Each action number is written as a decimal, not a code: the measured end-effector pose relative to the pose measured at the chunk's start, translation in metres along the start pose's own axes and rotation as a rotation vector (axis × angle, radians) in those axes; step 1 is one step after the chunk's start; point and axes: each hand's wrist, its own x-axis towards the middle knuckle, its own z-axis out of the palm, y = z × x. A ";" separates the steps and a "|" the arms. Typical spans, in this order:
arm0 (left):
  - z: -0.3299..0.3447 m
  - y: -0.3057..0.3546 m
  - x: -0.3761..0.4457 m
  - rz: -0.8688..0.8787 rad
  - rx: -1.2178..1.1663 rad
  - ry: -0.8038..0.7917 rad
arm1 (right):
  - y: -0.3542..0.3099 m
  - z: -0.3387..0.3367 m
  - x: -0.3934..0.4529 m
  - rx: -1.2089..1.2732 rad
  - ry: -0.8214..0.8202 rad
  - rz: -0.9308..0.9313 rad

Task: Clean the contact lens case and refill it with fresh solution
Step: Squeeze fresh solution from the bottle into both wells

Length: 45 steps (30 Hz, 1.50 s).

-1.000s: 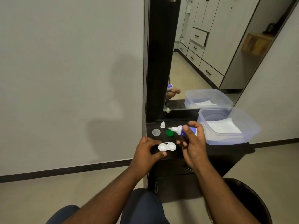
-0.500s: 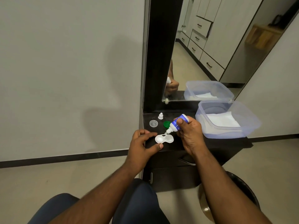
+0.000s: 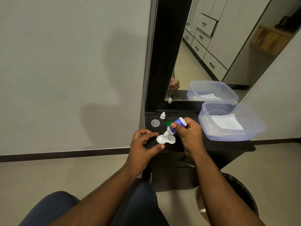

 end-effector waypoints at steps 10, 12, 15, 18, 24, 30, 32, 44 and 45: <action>0.000 -0.001 0.000 -0.002 0.014 0.003 | 0.000 0.000 0.000 -0.031 0.016 0.015; 0.000 -0.002 0.000 -0.001 0.030 -0.003 | 0.001 0.000 0.001 -0.030 0.021 0.014; 0.000 -0.002 0.000 0.000 0.039 -0.008 | 0.002 -0.001 0.001 -0.032 0.020 0.018; -0.001 -0.002 -0.001 0.005 0.038 -0.010 | 0.002 -0.003 0.002 0.004 0.009 0.008; 0.000 0.001 -0.002 0.003 -0.004 0.002 | 0.006 -0.011 0.004 0.278 0.025 0.064; -0.001 0.004 -0.003 0.014 -0.005 0.003 | 0.004 -0.014 0.007 0.394 0.044 0.099; -0.001 0.004 -0.003 0.020 0.022 0.001 | 0.005 -0.013 0.005 0.335 0.041 0.098; -0.001 0.003 -0.003 0.012 0.017 0.006 | 0.005 -0.008 0.002 0.059 -0.070 0.053; 0.000 0.003 -0.003 0.011 0.017 0.007 | 0.005 -0.008 0.002 0.055 -0.072 0.052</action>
